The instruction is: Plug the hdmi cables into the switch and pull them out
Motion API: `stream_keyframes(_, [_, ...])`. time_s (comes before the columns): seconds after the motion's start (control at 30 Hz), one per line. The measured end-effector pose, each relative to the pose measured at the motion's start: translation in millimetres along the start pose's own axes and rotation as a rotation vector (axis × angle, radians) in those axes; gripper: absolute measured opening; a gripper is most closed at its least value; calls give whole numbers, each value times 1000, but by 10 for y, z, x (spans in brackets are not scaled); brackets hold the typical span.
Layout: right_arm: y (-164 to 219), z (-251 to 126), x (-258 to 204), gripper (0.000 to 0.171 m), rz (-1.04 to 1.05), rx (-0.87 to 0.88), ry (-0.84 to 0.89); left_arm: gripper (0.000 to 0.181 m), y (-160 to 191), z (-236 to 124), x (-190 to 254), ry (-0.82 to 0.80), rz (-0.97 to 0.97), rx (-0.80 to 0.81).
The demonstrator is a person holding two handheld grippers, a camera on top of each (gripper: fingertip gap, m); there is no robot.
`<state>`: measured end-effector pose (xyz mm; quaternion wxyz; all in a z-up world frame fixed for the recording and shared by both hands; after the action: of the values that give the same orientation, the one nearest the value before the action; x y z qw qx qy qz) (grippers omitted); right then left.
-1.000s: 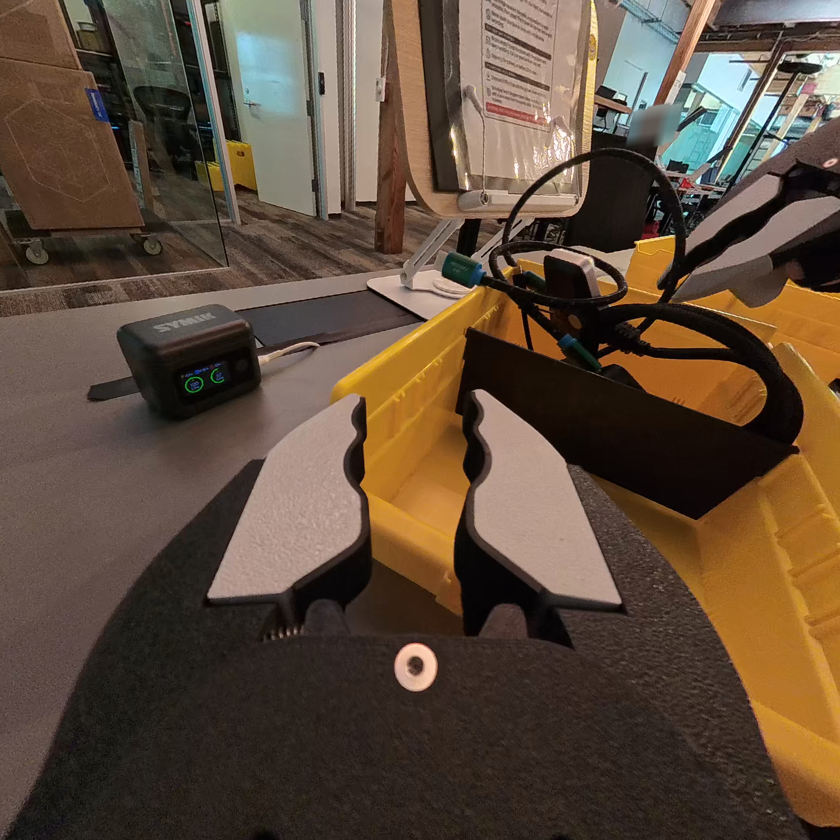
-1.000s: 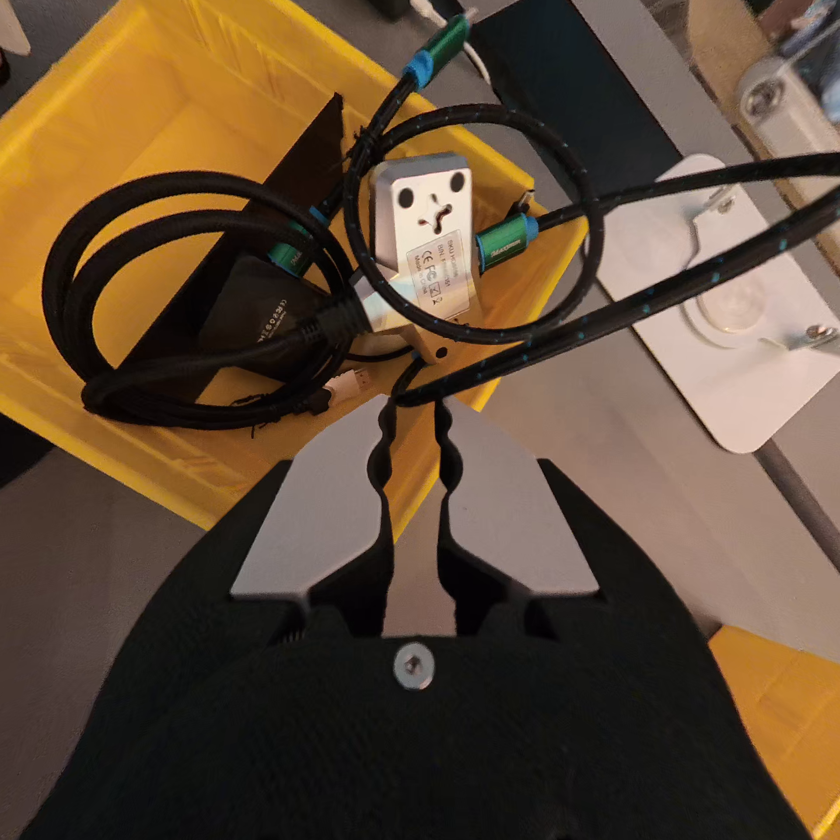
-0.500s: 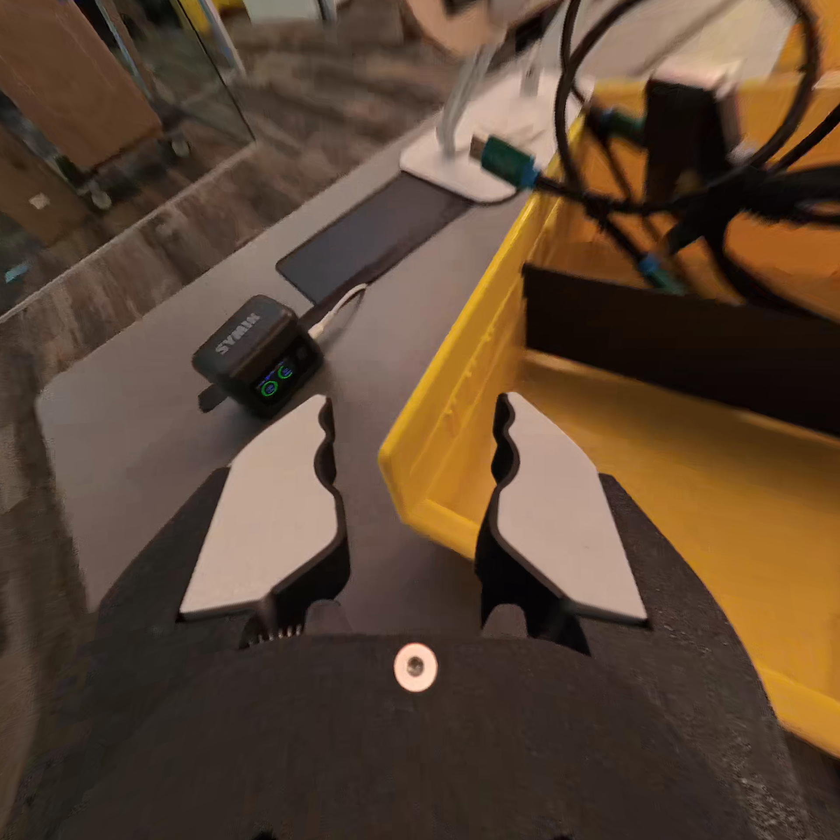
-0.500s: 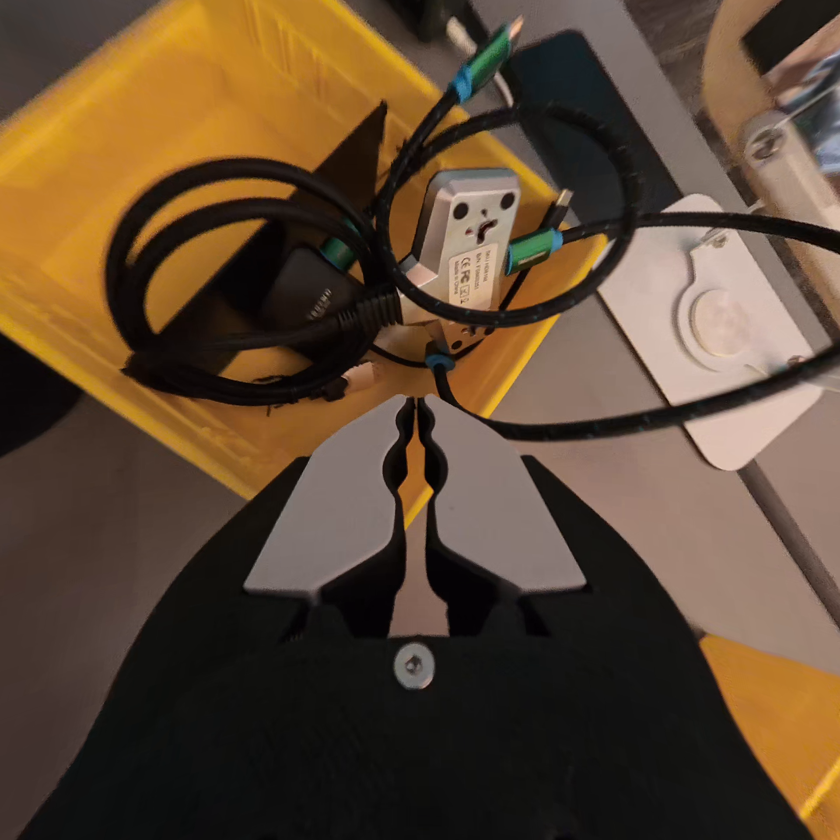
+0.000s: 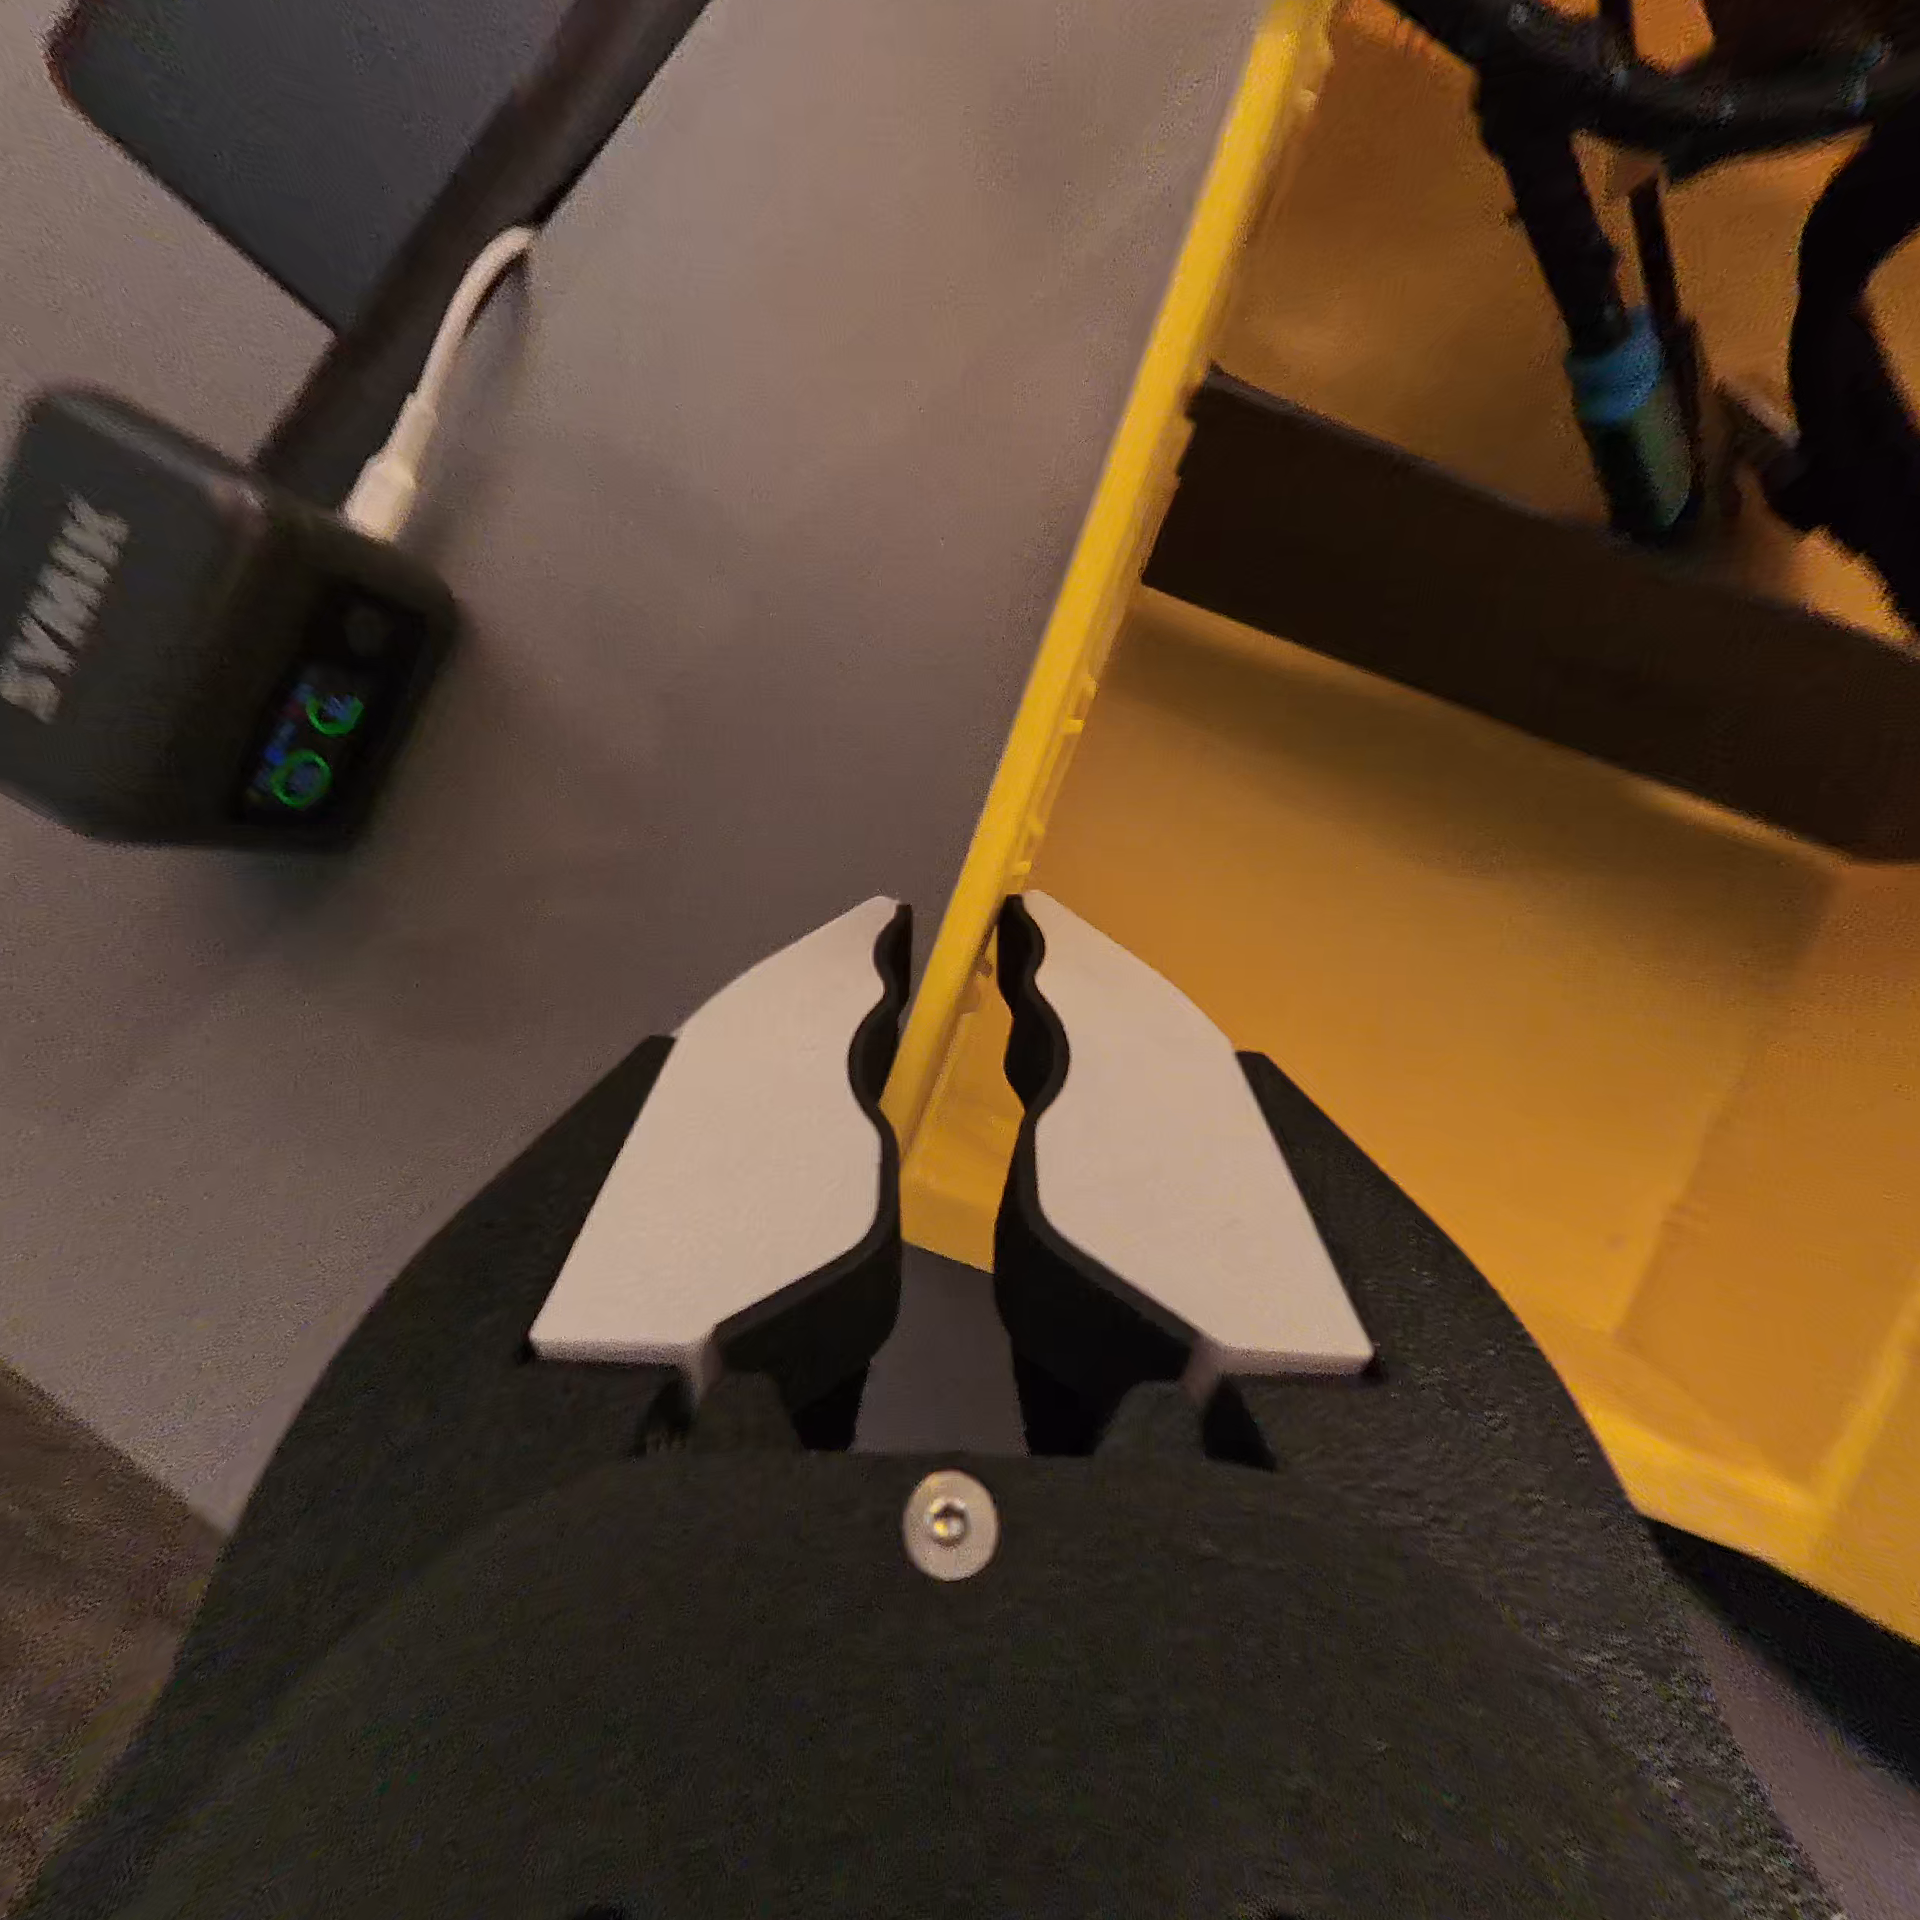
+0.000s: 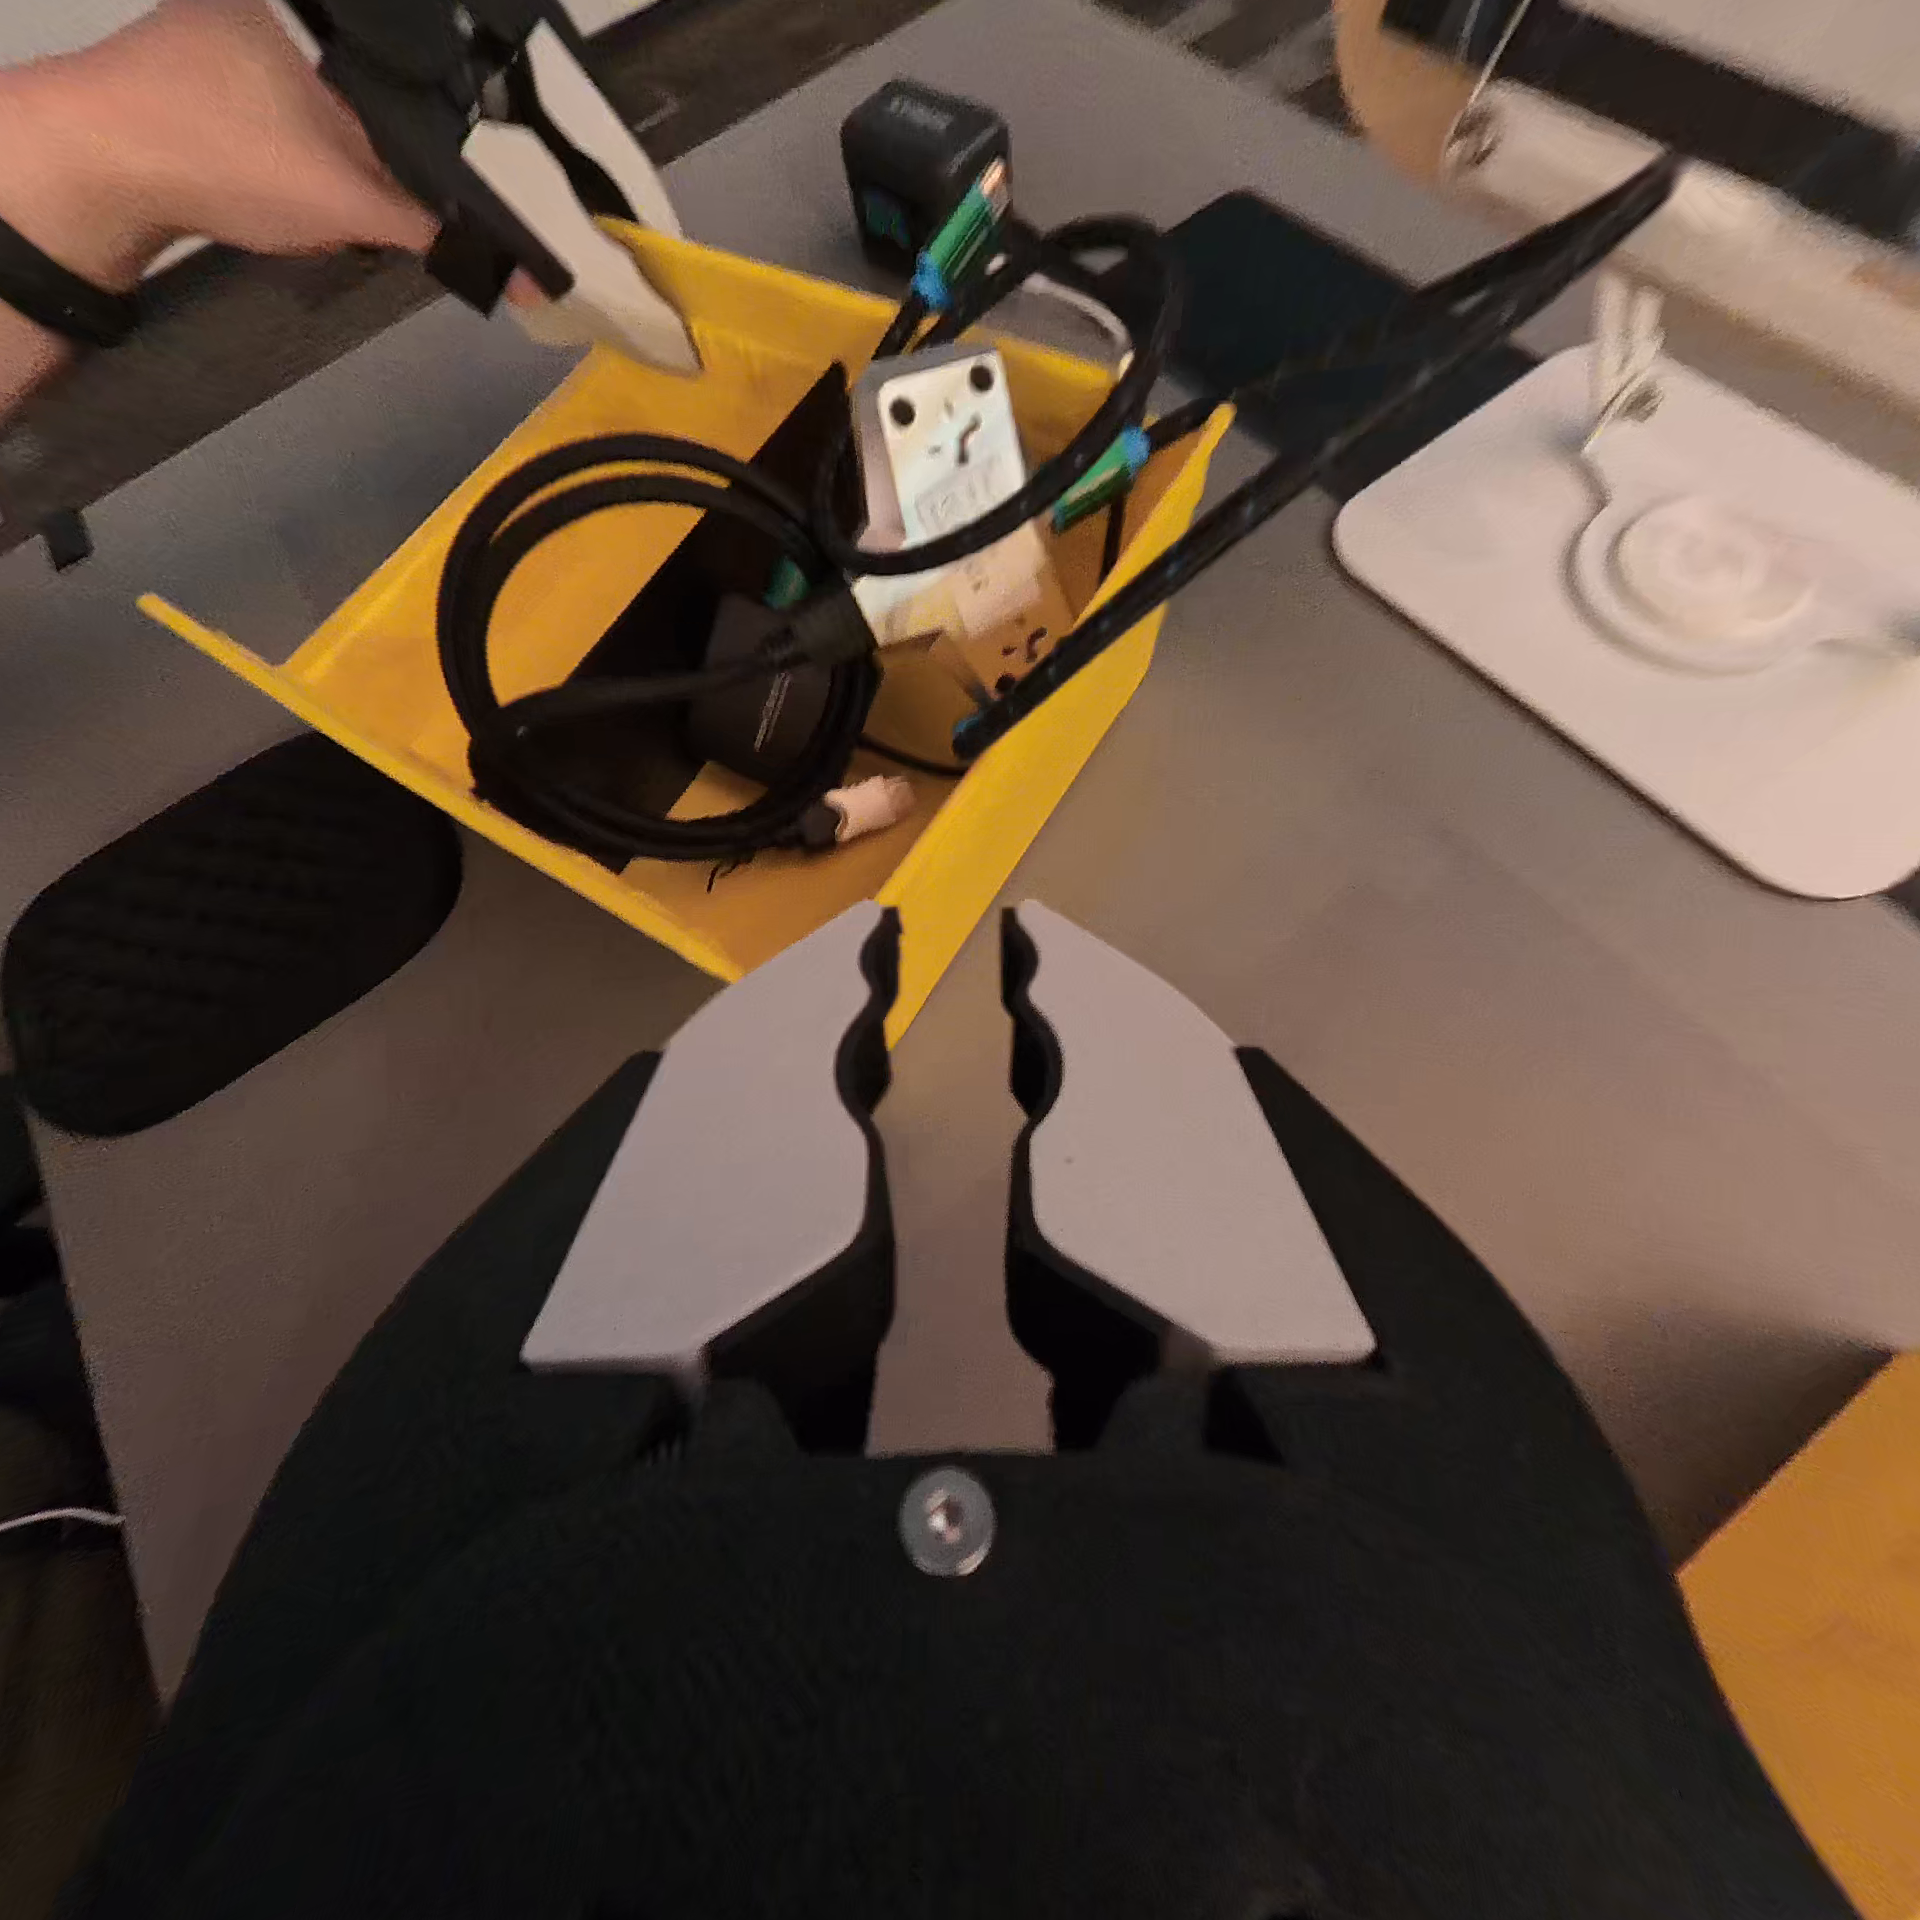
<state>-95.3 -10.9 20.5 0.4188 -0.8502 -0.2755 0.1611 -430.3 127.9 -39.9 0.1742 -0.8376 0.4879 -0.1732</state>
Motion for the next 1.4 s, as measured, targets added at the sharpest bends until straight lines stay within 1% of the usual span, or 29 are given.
stream_keyframes(0.03, [48,15,-25,27,-3,-1,-24,15,0,-2,0,6,-27,1])
stream_keyframes(0.13, [208,36,-204,44,-116,-2,-87,16,-2,-4,4,-13,6,-16])
stream_keyframes(0.17, [289,67,-260,44,-175,-30,-82,16,-7,-10,0,0,-4,-16])
stream_keyframes(0.23, [457,188,-295,46,-273,-128,-7,12,-3,-35,-4,26,-8,-17])
stream_keyframes(0.27, [517,266,-277,46,-293,-172,54,11,7,-50,-4,27,0,-19])
stream_keyframes(0.3, [559,344,-278,46,-302,-199,78,10,17,-69,-5,26,5,-17])
stream_keyframes(0.37, [577,489,-346,45,-276,-196,36,8,27,-108,-1,40,-2,-4])
stream_keyframes(0.47, [443,630,-415,35,-217,-84,0,6,37,-180,19,54,13,16])
stream_keyframes(0.57, [377,721,-421,35,-226,-86,23,6,112,-268,7,29,45,22])
stream_keyframes(0.67, [321,799,-530,35,-266,-77,51,5,240,-360,-33,24,53,40])
stream_keyframes(0.87, [157,1036,-904,38,-372,-90,94,5,649,-583,-176,-1,-24,55])
stream_keyframes(1.0, [-21,1245,-1034,39,-394,-114,76,5,996,-742,-216,-26,-101,60])
stream_keyframes(1.17, [-232,1496,-1043,41,-414,-142,80,5,1278,-887,-236,-60,-181,79])
stream_keyframes(1.27, [-372,1637,-976,43,-431,-171,133,5,1313,-898,-300,-76,-225,82])
stream_keyframes(1.4, [-523,1775,-793,46,-453,-219,223,5,1256,-843,-368,-89,-285,93])
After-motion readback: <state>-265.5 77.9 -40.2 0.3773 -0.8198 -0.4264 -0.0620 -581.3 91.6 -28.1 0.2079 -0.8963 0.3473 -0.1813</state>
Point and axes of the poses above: each gripper's, where its closed fingertips meet, z out along the fingers, y out of its underside, x = y × z across the jaws, the point moved 6 cm from there along -z, back along the fingers, and after that the axes turned 9 degrees about y, right-handed, at the moved point
